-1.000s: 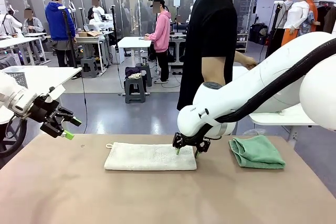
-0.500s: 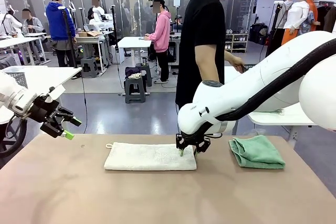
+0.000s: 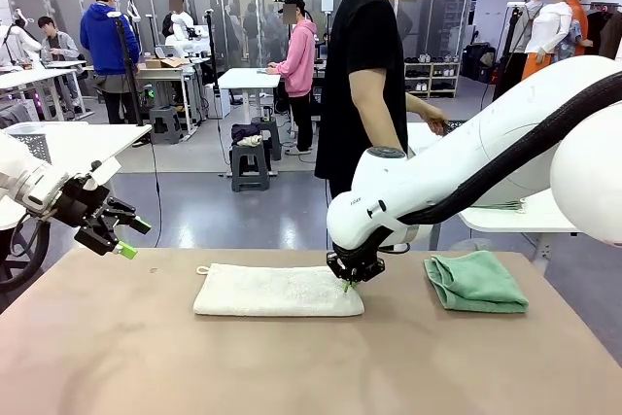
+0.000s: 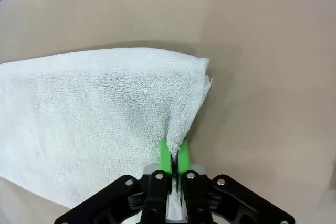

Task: Fold the towels and place them in the basket.
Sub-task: When a person lays out a Towel with hook on the table, fold it in half twice.

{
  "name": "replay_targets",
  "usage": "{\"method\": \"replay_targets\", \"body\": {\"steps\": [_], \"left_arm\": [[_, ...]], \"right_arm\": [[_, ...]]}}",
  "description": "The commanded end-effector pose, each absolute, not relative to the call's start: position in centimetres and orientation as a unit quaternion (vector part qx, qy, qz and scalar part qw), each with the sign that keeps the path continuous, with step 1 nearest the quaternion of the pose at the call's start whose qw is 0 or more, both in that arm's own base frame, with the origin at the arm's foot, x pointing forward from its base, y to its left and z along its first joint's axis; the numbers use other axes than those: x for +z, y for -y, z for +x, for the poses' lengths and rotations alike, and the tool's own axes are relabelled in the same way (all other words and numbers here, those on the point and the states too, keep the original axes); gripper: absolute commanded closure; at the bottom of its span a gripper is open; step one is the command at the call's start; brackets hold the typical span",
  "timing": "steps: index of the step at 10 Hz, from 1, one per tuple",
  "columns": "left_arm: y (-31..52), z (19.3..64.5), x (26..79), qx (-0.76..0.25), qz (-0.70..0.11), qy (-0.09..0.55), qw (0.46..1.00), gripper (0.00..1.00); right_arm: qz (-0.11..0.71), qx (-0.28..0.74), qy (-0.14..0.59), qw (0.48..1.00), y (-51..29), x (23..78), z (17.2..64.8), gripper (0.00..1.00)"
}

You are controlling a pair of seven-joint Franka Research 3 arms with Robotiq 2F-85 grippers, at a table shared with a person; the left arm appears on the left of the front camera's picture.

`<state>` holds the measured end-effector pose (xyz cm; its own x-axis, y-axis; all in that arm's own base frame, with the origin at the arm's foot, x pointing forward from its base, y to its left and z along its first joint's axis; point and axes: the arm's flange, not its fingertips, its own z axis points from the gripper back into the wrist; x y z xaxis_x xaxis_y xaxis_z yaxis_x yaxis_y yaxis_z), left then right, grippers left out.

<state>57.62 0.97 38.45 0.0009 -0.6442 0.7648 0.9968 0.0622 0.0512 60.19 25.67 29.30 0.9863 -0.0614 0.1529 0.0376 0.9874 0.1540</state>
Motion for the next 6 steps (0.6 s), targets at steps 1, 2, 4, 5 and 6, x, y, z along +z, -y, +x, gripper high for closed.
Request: {"method": "replay_targets", "body": {"steps": [1,2,4,5,6], "left_arm": [[-1.0,57.6,38.6,-0.628,-0.272,0.325,0.653,0.13],[-1.0,57.6,38.6,-0.628,-0.272,0.325,0.653,0.13],[-1.0,57.6,38.6,-0.628,-0.272,0.325,0.653,0.13],[-1.0,57.6,38.6,-0.628,-0.272,0.325,0.653,0.13],[-1.0,57.6,38.6,-0.628,-0.272,0.325,0.653,0.13]], "right_arm": [[0.053,-0.044,0.078,0.995,-26.1,29.1,60.4,1.0],[0.051,-0.044,0.079,0.995,-26.0,29.1,60.3,1.0],[0.041,-0.031,0.065,0.997,-25.4,29.0,60.4,1.0],[0.033,-0.024,0.059,0.997,-24.7,29.4,60.3,1.0],[0.024,-0.017,0.062,0.998,-23.7,30.0,60.1,1.0]]}}
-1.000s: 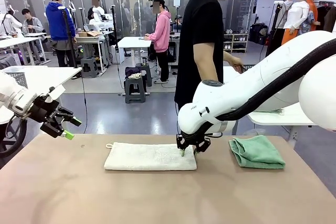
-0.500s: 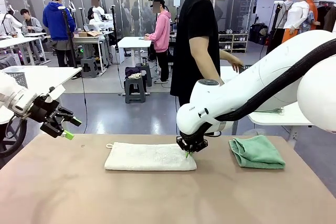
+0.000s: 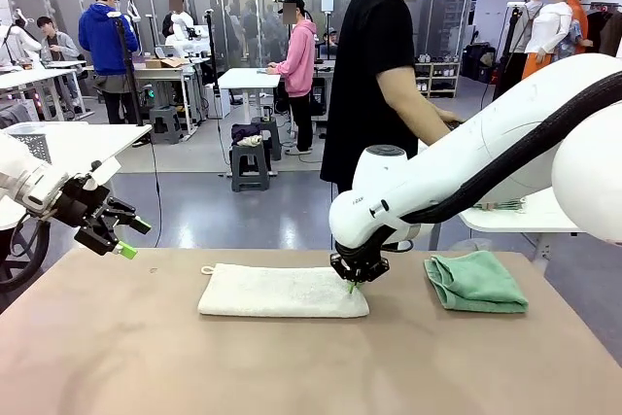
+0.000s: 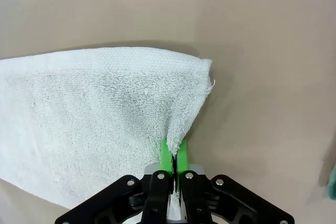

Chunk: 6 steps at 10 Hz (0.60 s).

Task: Fold the towels and place them in the basket.
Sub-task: When a person lays out a Towel with hook on the table, fold it in half twice.

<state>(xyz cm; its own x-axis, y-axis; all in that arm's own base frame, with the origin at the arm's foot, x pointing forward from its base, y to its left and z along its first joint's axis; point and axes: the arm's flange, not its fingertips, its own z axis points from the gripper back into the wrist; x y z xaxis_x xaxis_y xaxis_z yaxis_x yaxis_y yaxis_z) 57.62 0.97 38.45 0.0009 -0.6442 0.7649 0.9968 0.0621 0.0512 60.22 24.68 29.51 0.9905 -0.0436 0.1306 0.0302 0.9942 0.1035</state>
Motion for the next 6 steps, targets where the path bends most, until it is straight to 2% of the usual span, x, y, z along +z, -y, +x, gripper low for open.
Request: {"method": "replay_targets", "body": {"steps": [1,4,6], "left_arm": [[-1.0,57.6,38.6,-0.628,-0.272,0.325,0.653,0.13],[-1.0,57.6,38.6,-0.628,-0.272,0.325,0.653,0.13],[-1.0,57.6,38.6,-0.628,-0.272,0.325,0.653,0.13]], "right_arm": [[0.018,-0.009,0.069,0.997,-22.7,30.6,59.8,1.0],[0.005,-0.01,0.076,0.997,-21.1,31.5,59.9,1.0],[-0.007,0.01,0.089,0.996,-22.6,33.9,59.7,1.0]]}}
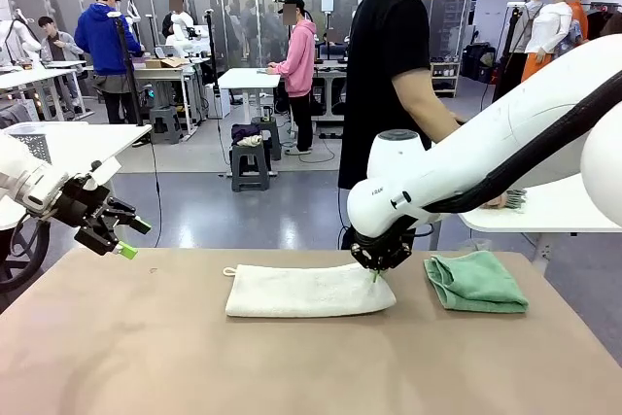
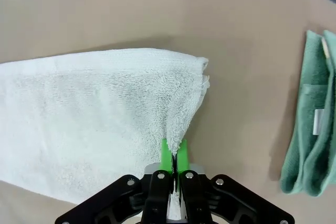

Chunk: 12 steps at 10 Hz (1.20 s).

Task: Fold the towels and place them in the basket.
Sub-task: When a person lays out a Towel with hook on the table, fold it in half twice.

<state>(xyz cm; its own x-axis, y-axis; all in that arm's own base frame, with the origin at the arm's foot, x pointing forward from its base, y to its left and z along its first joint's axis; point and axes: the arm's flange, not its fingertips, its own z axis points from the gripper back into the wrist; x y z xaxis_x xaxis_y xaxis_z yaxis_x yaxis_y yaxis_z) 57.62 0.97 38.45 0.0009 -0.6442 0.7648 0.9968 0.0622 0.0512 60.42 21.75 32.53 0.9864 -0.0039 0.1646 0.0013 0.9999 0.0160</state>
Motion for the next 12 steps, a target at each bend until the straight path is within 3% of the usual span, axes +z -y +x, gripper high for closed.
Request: {"method": "replay_targets", "body": {"steps": [1,5,8,12], "left_arm": [[-1.0,57.6,38.6,-0.628,-0.272,0.325,0.653,0.13],[-1.0,57.6,38.6,-0.628,-0.272,0.325,0.653,0.13],[-1.0,57.6,38.6,-0.628,-0.272,0.325,0.653,0.13],[-1.0,57.6,38.6,-0.628,-0.272,0.325,0.653,0.13]], "right_arm": [[-0.01,0.022,0.099,0.995,-24.0,35.5,59.9,1.0],[-0.01,0.045,0.091,0.995,-32.8,39.7,61.5,1.0],[0.022,0.082,0.074,0.994,-40.3,39.1,62.7,1.0],[0.077,0.04,0.07,0.994,-46.3,38.2,62.6,1.0]]}}
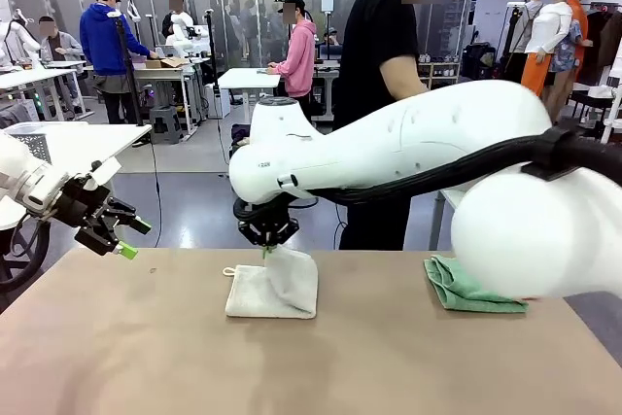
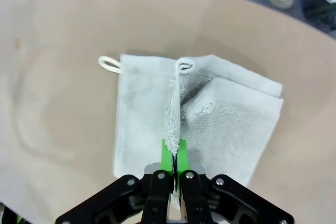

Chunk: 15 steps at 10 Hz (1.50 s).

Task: Fold the towels and place them in the basket.
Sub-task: When a person lays out a Towel with hook on the table, fold it in half twice.

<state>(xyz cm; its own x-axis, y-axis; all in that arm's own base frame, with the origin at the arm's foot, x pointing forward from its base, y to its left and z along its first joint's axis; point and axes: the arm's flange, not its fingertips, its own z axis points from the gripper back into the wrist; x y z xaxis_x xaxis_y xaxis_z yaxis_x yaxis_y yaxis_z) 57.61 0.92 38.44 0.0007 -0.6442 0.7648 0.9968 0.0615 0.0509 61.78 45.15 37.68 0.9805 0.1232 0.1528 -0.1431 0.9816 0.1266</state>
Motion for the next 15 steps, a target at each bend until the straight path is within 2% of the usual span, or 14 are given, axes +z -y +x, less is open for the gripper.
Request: {"method": "replay_targets", "body": {"steps": [1,3,4,7,8,14,15], "left_arm": [[-1.0,57.6,38.6,-0.628,-0.272,0.325,0.653,0.13],[-1.0,57.6,38.6,-0.628,-0.272,0.325,0.653,0.13],[-1.0,57.6,38.6,-0.628,-0.272,0.325,0.653,0.13],[-1.0,57.6,38.6,-0.628,-0.272,0.325,0.653,0.13],[-1.0,57.6,38.6,-0.628,-0.272,0.325,0.653,0.13],[-1.0,57.6,38.6,-0.628,-0.272,0.325,0.653,0.13],[-1.0,57.6,38.6,-0.628,-0.272,0.325,0.653,0.13]], "right_arm": [[0.084,0.041,0.067,0.993,-46.9,37.9,62.3,1.0],[0.101,0.025,0.046,0.993,-47.5,37.3,61.9,1.0],[0.084,0.057,0.065,0.993,-46.5,37.3,61.5,1.0],[0.084,0.057,0.065,0.993,-46.5,37.3,61.5,1.0],[0.088,0.053,0.058,0.993,-46.5,36.8,61.5,0.96],[0.133,0.006,0.076,0.988,-47.7,34.7,61.5,0.96],[0.138,0.009,0.073,0.988,-47.8,34.7,61.4,0.77]]}}
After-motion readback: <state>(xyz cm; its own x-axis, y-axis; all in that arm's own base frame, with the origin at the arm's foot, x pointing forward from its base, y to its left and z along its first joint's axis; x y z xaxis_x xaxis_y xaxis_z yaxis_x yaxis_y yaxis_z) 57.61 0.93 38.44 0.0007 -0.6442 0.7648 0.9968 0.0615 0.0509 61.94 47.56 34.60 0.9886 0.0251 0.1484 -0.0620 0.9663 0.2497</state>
